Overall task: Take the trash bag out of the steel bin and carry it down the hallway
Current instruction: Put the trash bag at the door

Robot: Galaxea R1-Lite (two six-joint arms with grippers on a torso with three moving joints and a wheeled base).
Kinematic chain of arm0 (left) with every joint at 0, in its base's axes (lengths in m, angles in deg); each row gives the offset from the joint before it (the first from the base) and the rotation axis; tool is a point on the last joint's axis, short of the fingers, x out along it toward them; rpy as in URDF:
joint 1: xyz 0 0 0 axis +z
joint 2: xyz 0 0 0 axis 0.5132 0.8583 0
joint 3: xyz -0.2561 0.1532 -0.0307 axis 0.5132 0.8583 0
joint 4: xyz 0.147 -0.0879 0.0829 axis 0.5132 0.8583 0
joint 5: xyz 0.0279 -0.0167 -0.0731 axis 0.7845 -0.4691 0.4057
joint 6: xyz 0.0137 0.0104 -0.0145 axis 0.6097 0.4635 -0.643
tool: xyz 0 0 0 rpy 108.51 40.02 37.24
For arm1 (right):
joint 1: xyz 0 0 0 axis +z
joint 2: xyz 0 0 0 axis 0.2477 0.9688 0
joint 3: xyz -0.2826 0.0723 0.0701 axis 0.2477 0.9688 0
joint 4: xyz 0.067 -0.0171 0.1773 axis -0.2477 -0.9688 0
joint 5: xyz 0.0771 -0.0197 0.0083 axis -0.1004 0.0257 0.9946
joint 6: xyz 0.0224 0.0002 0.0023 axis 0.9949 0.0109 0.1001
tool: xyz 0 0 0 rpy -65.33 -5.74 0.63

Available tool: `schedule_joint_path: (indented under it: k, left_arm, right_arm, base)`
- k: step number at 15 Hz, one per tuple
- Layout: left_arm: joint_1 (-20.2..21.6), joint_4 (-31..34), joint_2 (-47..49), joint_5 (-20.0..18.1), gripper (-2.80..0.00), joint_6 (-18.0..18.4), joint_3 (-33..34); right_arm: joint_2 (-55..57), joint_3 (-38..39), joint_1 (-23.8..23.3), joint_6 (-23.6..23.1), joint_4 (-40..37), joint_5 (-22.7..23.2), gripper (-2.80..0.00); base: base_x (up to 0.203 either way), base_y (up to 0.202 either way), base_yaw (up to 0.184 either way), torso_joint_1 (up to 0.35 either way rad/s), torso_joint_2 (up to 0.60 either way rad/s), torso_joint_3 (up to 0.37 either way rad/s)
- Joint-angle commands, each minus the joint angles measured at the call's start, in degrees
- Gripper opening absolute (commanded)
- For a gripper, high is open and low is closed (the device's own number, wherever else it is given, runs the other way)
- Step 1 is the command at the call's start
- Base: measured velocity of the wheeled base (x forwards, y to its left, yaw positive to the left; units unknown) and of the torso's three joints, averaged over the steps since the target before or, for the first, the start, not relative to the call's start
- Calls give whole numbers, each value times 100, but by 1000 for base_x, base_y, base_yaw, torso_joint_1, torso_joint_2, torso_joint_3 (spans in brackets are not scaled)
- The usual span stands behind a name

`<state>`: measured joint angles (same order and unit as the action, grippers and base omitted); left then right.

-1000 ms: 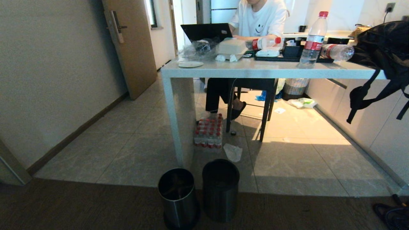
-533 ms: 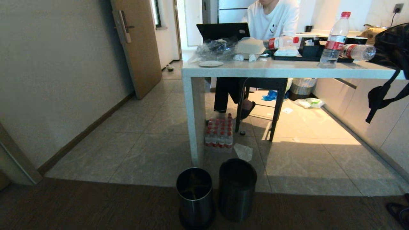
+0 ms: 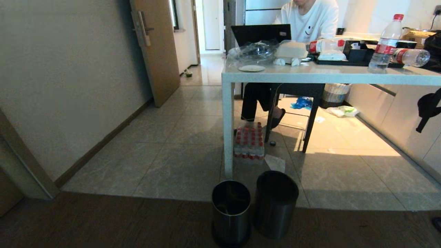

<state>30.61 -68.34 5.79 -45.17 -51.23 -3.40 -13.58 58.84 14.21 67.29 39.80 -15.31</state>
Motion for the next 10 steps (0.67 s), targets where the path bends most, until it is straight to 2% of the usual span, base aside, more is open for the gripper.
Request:
schedule_joint_path:
  k: [1,10]
  left_arm:
    - [0,-2,-1,5,-280,-15,0]
    - [0,0,7,14,-280,-38,0]
  right_arm:
    - [-1,0,-4,2,2,-2,-280]
    - [-1,0,-4,2,2,-2,-280]
  base:
    - [0,189,3,1,1,4]
    - [0,191,1,3,3,4]
